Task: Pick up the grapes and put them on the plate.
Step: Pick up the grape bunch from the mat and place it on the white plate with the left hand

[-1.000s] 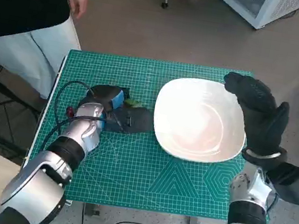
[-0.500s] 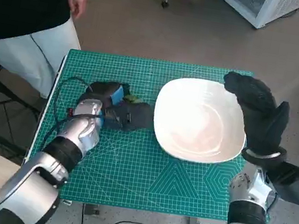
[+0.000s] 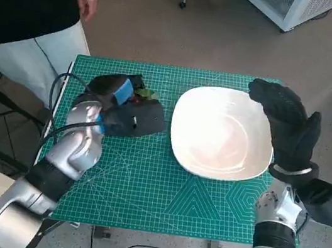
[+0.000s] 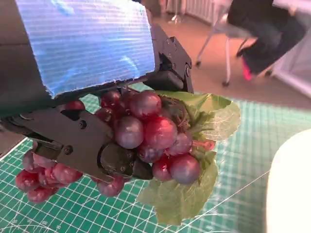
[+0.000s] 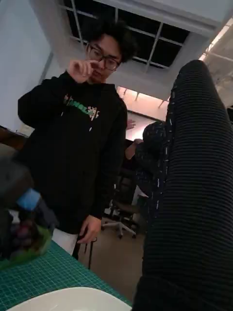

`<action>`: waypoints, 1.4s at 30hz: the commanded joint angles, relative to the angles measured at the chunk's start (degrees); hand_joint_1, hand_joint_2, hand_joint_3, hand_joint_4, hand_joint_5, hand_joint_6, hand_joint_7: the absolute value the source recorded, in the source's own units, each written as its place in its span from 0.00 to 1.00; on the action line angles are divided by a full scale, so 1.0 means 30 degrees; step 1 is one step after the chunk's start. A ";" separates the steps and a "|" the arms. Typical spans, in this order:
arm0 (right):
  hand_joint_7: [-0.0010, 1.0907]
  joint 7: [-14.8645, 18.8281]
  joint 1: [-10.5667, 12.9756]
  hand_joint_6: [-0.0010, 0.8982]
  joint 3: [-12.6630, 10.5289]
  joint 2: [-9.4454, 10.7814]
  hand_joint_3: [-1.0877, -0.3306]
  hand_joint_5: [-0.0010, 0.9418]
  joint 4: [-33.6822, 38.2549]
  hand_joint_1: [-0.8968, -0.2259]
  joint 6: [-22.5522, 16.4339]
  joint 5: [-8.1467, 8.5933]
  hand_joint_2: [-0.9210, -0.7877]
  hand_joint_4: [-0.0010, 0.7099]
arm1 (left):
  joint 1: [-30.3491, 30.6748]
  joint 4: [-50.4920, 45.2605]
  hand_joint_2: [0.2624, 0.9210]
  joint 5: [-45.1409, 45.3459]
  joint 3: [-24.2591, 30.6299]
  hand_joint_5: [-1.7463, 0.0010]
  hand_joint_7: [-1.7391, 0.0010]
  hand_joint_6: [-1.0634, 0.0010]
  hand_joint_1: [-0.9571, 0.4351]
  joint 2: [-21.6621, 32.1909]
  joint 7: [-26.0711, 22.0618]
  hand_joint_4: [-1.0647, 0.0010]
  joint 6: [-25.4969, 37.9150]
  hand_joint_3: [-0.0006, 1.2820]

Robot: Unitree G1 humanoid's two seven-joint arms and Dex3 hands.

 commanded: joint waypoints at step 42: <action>0.01 0.0221 0.0386 0.51 -0.0812 -0.0539 0.72 0.00 -0.0247 0.39 0.0395 0.0621 0.00 0.48 | -0.3827 0.2172 1.00 0.2652 -0.3157 0.21 0.28 0.50 0.69 -0.4346 0.0400 0.51 -0.3245 0.15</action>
